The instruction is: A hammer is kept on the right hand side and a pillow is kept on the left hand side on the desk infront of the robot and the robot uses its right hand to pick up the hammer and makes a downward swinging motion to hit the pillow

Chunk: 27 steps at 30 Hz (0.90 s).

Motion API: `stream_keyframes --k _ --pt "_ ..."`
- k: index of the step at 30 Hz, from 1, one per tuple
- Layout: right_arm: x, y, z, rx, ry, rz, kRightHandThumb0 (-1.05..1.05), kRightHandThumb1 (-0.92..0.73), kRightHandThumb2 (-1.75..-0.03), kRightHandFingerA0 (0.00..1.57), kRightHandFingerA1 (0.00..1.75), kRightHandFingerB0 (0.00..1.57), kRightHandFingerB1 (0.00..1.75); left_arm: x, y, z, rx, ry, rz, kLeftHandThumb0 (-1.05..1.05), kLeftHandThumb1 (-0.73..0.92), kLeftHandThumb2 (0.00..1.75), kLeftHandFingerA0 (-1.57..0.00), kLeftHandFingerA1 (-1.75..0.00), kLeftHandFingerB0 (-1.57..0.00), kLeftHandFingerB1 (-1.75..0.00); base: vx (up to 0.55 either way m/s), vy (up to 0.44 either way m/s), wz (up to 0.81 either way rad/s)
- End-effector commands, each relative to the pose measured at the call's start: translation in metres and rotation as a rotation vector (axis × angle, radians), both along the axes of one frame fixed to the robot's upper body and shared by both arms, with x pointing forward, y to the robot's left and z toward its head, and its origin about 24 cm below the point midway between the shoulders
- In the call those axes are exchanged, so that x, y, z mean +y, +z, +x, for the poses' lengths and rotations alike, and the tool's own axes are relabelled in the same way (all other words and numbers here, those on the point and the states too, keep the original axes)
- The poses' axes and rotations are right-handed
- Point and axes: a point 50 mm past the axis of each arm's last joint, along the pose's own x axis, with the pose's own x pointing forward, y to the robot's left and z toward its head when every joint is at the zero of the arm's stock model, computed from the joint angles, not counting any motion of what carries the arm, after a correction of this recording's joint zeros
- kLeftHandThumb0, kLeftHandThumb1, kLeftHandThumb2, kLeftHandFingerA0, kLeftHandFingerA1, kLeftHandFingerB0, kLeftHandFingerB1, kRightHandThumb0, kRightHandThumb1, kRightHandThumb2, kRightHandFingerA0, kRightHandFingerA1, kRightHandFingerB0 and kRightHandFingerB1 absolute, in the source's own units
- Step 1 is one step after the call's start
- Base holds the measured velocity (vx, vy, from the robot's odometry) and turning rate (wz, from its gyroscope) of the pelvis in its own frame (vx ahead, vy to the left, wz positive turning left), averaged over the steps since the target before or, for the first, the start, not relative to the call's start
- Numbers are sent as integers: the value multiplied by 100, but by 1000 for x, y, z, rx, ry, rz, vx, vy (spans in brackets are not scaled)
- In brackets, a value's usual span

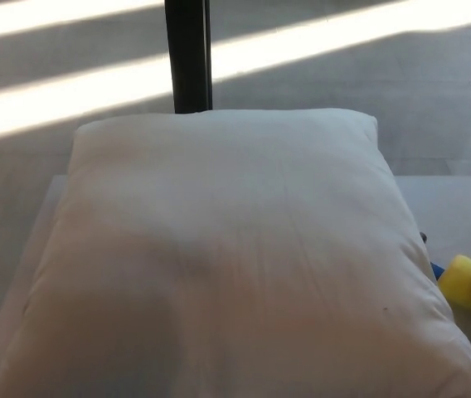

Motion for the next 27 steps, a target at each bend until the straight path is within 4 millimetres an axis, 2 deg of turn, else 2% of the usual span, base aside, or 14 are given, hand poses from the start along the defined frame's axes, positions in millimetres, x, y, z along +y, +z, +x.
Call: stream_keyframes --k 1,3,4,7,14,15,16,17,19,20,21,23,26,27 --pt "-2 -41 -29 206 46 -60 -33 -58 -96 77 108 53 65 8 8 1 -39 -11 25 -54 60 59 -65 -46 -65 -44 0 0 0" --pt "-6 -39 -31 184 84 -77 -34 -57 -96 76 104 57 67 8 8 1 -33 -10 30 -54 60 59 -69 -47 -65 -44 0 0 0" --pt "-8 -39 -32 168 102 -82 -35 -66 -61 73 133 69 61 8 8 1 -30 -8 33 -54 60 59 -67 -47 -63 -44 0 0 0" --pt "-13 -39 -35 142 143 -124 -35 -68 -63 74 143 68 64 8 8 1 -32 -13 27 -54 60 59 -67 -47 -66 -45 0 0 0" --pt "-18 -34 -39 38 234 -104 -30 -66 -60 78 167 74 124 8 8 1 -36 -23 23 -53 61 59 -64 -46 -61 -43 0 0 0" --pt "-18 -33 -39 23 246 -86 -34 -50 -90 111 132 82 107 8 8 0 -31 -29 28 -54 61 59 -64 -45 -61 -42 0 0 0" --pt "-19 -29 -38 14 250 -64 -25 -68 -61 82 167 76 111 8 8 1 -30 -26 28 -54 61 59 -66 -46 -63 -43 0 0 0" --pt "-19 -25 -36 6 248 -42 -31 -60 -71 91 150 72 70 8 9 1 -32 -27 27 -54 61 59 -67 -46 -64 -44 0 0 0" --pt "-20 -22 -36 -23 242 -18 -24 -64 -70 86 156 90 78 9 9 1 -28 -27 32 -54 61 59 -68 -45 -64 -44 0 0 0" --pt "-21 -17 -35 -75 219 40 -17 -64 -71 92 166 78 114 9 9 1 -23 -25 40 -55 61 59 -68 -46 -65 -44 0 0 0" --pt "-22 -15 -35 -97 198 90 -17 -64 -71 92 166 78 114 8 9 2 -25 -23 42 -55 61 59 -68 -46 -65 -44 0 0 0" --pt "-23 -11 -33 -159 143 159 -23 -67 -66 88 148 76 65 9 9 0 -26 -18 40 -55 61 59 -67 -46 -63 -45 0 0 0" --pt "-27 -2 -30 -233 52 310 -19 -67 -70 88 134 66 57 9 10 0 -33 -17 35 -55 61 59 -65 -46 -62 -44 0 0 0" --pt "-34 8 -25 -292 -84 470 -17 -68 -75 87 160 74 99 9 9 -2 -27 -25 37 -55 62 59 -67 -46 -62 -44 0 0 0"
